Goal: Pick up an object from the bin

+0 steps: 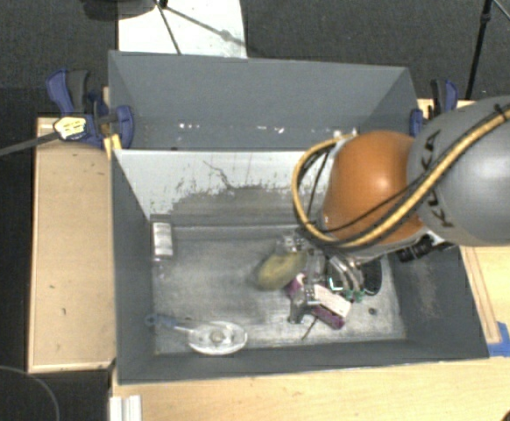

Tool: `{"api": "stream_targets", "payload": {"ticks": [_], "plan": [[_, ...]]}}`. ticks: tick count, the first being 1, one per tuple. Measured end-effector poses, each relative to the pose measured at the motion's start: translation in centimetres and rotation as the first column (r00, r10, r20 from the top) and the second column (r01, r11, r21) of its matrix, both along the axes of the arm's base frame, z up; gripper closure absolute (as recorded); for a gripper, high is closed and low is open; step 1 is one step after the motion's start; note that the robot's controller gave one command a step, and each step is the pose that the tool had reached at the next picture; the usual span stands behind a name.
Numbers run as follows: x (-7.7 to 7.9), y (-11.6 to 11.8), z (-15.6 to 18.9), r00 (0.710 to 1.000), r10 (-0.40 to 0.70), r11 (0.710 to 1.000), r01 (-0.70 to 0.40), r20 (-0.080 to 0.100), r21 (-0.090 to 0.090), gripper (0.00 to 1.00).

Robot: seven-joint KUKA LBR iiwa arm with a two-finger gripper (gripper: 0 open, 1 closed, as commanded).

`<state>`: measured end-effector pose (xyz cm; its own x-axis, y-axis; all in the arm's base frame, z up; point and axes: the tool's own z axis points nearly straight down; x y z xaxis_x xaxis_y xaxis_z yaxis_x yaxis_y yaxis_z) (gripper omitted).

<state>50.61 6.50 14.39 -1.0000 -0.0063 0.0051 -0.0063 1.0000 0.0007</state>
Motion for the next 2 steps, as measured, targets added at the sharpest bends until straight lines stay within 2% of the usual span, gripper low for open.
{"api": "stream_targets", "payload": {"ticks": [1,2], "plan": [[4.95,-2.52,-6.97,0.989,-0.149,0.989,0.149,0.008,0.0,0.0],[4.97,-2.4,-6.65,0.989,-0.15,0.989,0.15,0.01,0.001,1.0]]}}
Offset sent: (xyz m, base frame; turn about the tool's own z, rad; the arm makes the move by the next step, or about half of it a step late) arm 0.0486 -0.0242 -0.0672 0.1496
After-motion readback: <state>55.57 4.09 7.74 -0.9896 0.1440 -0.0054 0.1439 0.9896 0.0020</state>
